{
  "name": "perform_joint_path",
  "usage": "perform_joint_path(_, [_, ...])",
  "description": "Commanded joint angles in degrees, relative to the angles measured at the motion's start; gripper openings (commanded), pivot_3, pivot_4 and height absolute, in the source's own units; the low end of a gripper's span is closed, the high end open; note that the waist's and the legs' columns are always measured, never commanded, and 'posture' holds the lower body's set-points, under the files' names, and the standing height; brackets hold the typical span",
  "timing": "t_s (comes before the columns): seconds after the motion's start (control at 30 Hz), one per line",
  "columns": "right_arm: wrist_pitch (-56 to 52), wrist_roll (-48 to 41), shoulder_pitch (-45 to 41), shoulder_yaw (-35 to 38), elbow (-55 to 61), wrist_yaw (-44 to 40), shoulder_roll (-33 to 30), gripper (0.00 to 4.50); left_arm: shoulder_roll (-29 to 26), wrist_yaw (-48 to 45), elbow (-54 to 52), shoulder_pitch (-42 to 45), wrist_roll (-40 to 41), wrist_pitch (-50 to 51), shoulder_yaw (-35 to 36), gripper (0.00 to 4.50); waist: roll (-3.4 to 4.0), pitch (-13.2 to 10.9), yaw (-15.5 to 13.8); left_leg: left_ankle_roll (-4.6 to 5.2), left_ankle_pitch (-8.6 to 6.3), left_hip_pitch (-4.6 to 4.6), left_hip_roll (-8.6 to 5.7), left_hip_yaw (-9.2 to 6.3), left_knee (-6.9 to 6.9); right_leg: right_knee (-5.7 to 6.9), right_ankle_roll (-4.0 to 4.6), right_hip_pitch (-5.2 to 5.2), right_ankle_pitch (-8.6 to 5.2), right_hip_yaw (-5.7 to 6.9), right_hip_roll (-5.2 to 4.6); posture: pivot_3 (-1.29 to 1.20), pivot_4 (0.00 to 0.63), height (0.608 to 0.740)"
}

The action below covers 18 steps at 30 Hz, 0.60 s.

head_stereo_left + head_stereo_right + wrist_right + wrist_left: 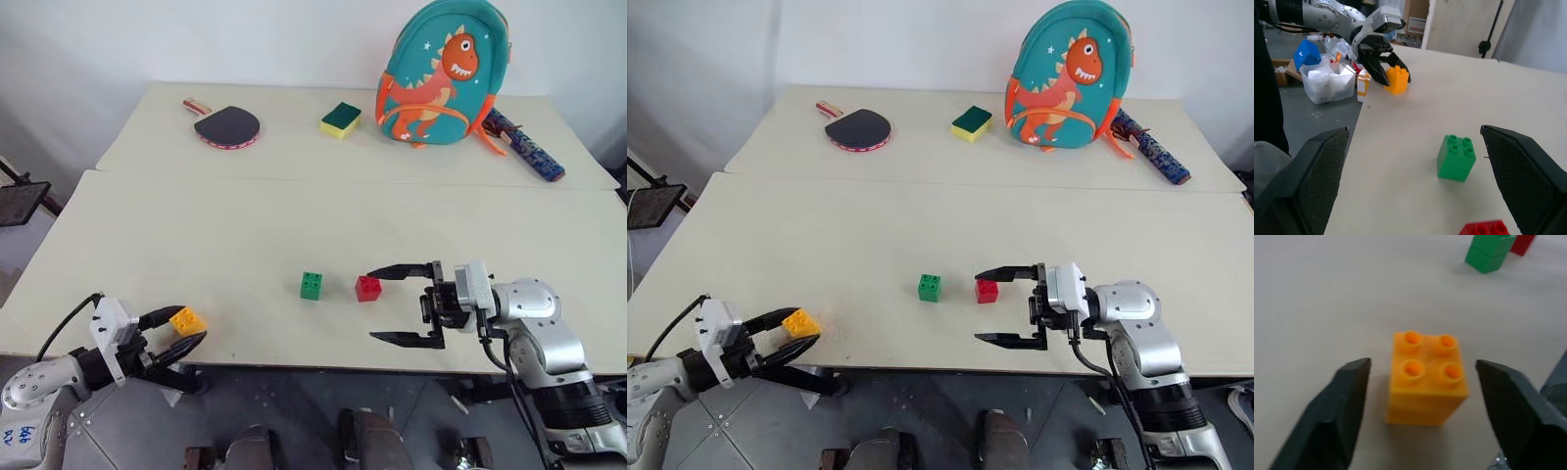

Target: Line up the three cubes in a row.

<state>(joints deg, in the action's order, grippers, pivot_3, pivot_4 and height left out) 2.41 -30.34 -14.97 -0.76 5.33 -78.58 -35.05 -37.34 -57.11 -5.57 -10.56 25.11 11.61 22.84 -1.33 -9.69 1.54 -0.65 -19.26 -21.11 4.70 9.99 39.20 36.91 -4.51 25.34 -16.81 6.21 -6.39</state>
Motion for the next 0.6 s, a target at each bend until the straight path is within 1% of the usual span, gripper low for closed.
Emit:
perform_joint_path(0.03, [0.1,-0.9,1.0,3.0,2.5,1.7,-1.1,4.50,-1.9,-1.5,1.7,2.5,0.0,-1.8,-0.7,2.26,0.00,0.0,0.0,0.00,0.00,0.00,0.00,0.00,0.00,-0.01,0.00,0.00,0.00,0.00,0.00,0.00,0.150,0.740])
perform_joint_path(0.1, [0.1,-0.9,1.9,4.1,2.6,2.3,-1.6,4.50,-2.9,-3.3,1.7,5.6,1.3,-1.1,-2.2,1.65,0.00,0.0,-0.1,0.01,0.00,0.00,-0.01,0.01,0.00,0.00,0.00,0.00,0.00,0.00,-0.01,0.00,0.150,0.740])
perform_joint_path(0.13, [0.1,-1.0,2.3,4.5,2.6,2.6,-1.8,4.50,-3.3,-4.1,1.6,7.1,1.9,-0.6,-2.9,1.50,0.00,0.0,-0.2,0.01,0.00,-0.01,-0.01,0.00,0.00,0.00,0.00,-0.01,0.00,0.02,-0.02,0.00,0.150,0.740])
perform_joint_path(0.2, [0.4,-0.9,2.9,5.6,2.3,3.3,-2.1,4.50,-4.1,-6.4,0.9,12.5,4.0,2.7,-5.7,1.50,0.00,0.0,-0.5,0.01,0.01,-0.02,-0.04,-0.01,0.00,0.00,0.00,-0.01,0.00,0.04,-0.05,0.00,0.150,0.740])
perform_joint_path(0.3, [0.7,-0.7,3.7,7.5,0.7,4.0,-2.6,4.50,-4.1,-13.8,9.2,28.1,-2.6,-1.3,-17.0,1.50,0.01,0.0,-1.6,0.03,0.05,-0.03,-0.12,0.01,0.02,0.02,-0.02,-0.04,0.01,0.07,-0.04,0.00,0.150,0.740])
perform_joint_path(0.4, [0.7,-0.5,3.6,7.7,0.2,4.1,-2.8,4.50,-3.1,-18.0,18.5,36.7,-7.2,-6.0,-23.2,1.50,0.05,0.0,-1.3,0.02,0.08,-0.03,-0.14,0.21,0.05,-0.03,-0.04,-0.10,0.02,0.09,0.01,0.00,0.150,0.740])
perform_joint_path(0.47, [0.8,-0.4,3.6,7.8,0.3,4.1,-2.9,4.50,-2.3,-20.2,24.8,41.1,-9.7,-9.4,-26.0,1.50,0.06,0.0,-0.9,-0.02,0.06,0.01,-0.05,0.27,0.05,-0.03,-0.04,-0.04,0.02,0.07,0.09,0.00,0.150,0.740])
perform_joint_path(0.6, [0.2,-0.8,4.6,8.5,1.6,5.0,-3.3,4.50,-1.4,-23.1,35.8,47.1,-12.6,-15.4,-28.0,1.50,0.03,0.0,-0.2,-0.08,0.07,-0.09,0.08,0.62,-0.01,-0.02,-0.05,0.07,0.02,0.12,0.25,0.00,0.150,0.740])
